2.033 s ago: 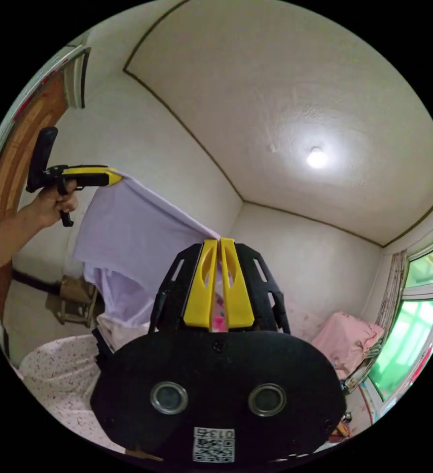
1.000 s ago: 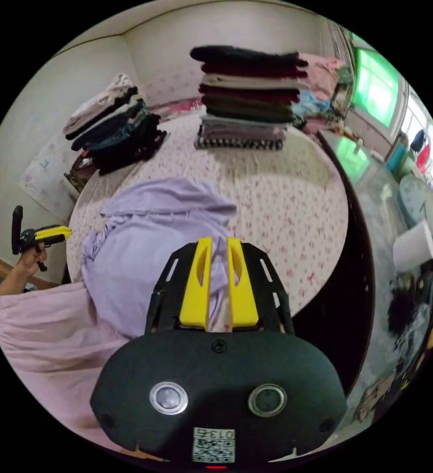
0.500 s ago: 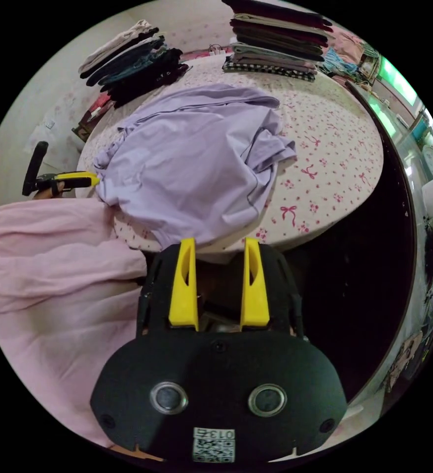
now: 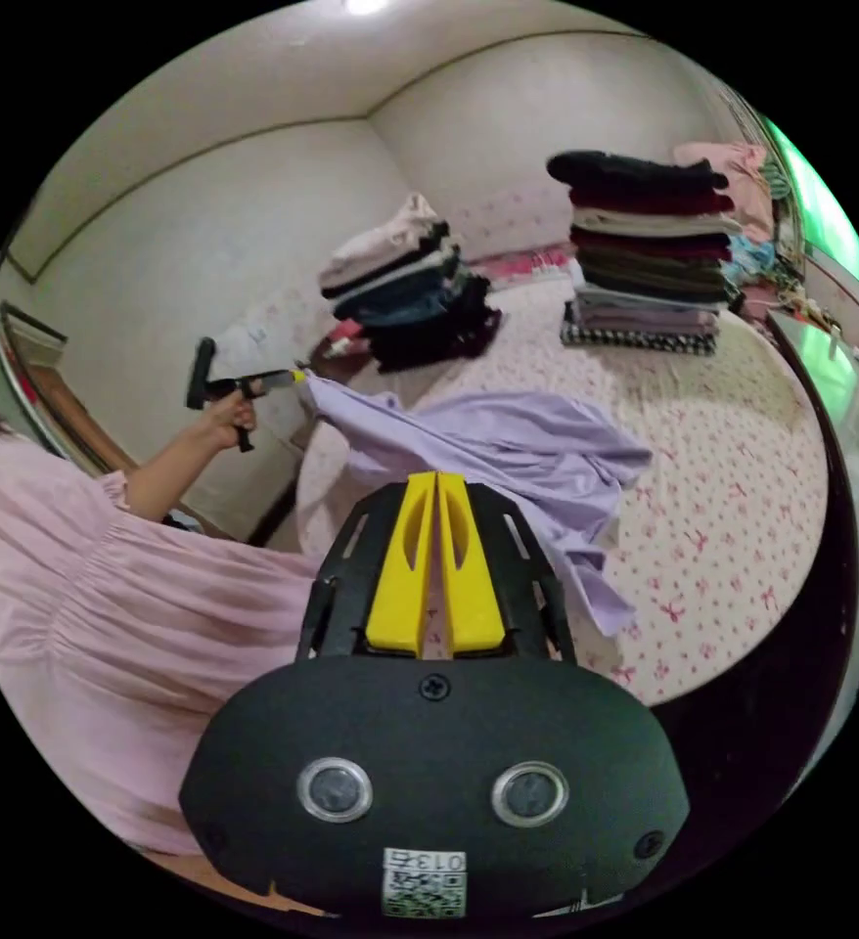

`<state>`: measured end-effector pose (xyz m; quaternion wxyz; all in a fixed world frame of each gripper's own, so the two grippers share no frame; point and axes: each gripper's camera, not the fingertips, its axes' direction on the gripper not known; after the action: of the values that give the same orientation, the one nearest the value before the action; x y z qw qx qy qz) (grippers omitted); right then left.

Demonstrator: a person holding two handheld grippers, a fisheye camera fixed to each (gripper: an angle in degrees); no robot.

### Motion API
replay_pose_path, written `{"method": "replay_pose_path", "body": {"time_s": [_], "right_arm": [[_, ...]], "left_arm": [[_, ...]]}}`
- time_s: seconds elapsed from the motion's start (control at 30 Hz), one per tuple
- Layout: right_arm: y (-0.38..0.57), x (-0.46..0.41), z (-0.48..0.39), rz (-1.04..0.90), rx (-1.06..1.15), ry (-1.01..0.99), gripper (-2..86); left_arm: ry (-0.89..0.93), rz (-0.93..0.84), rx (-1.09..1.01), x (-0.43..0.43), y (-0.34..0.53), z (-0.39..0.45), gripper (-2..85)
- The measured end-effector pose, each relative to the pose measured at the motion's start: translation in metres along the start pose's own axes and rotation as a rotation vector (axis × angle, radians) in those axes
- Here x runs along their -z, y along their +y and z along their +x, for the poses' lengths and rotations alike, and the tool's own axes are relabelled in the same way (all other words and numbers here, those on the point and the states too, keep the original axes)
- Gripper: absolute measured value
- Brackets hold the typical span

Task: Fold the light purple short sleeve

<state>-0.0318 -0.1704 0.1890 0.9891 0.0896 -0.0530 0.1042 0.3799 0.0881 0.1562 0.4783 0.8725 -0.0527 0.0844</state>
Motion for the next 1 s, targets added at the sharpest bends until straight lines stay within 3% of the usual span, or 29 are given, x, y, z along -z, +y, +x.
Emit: {"method": "replay_pose_path", "body": {"time_s": [0.13, 0.23, 0.4, 0.53, 0.6, 0.7, 0.83, 1.0], "right_arm": [[-0.007, 0.003, 0.001, 0.065, -0.027, -0.023, 5.2], [0.005, -0.012, 0.020, -0.029, -0.118, 0.043, 6.0], [0.019, -0.036, 0.044, -0.145, -0.199, 0.155, 6.6], [0.006, -0.063, 0.060, -0.213, -0.208, 0.208, 7.0], [-0.004, -0.074, 0.067, -0.220, -0.208, 0.238, 7.3], [-0.024, -0.090, 0.084, -0.214, -0.240, 0.252, 8.0], [-0.054, -0.113, 0.105, -0.209, -0.275, 0.282, 9.2], [-0.090, -0.141, 0.119, -0.245, -0.255, 0.332, 9.0]], "left_arm": [[-0.071, 0.058, 0.143, 0.017, -0.004, -0.038, 7.4], [-0.063, 0.019, 0.035, 0.005, 0.015, -0.019, 8.6], [0.032, -0.296, -0.229, -0.076, 0.076, 0.058, 9.8], [0.002, -0.368, -0.445, -0.107, 0.102, 0.115, 11.7], [-0.141, -0.345, -0.714, -0.120, 0.116, 0.157, 13.3], [-0.129, -0.351, -0.951, -0.134, 0.128, 0.189, 14.2], [-0.120, -0.431, -1.035, -0.156, 0.129, 0.201, 12.2], [-0.036, -0.539, -0.982, -0.171, 0.106, 0.196, 1.1]]}}
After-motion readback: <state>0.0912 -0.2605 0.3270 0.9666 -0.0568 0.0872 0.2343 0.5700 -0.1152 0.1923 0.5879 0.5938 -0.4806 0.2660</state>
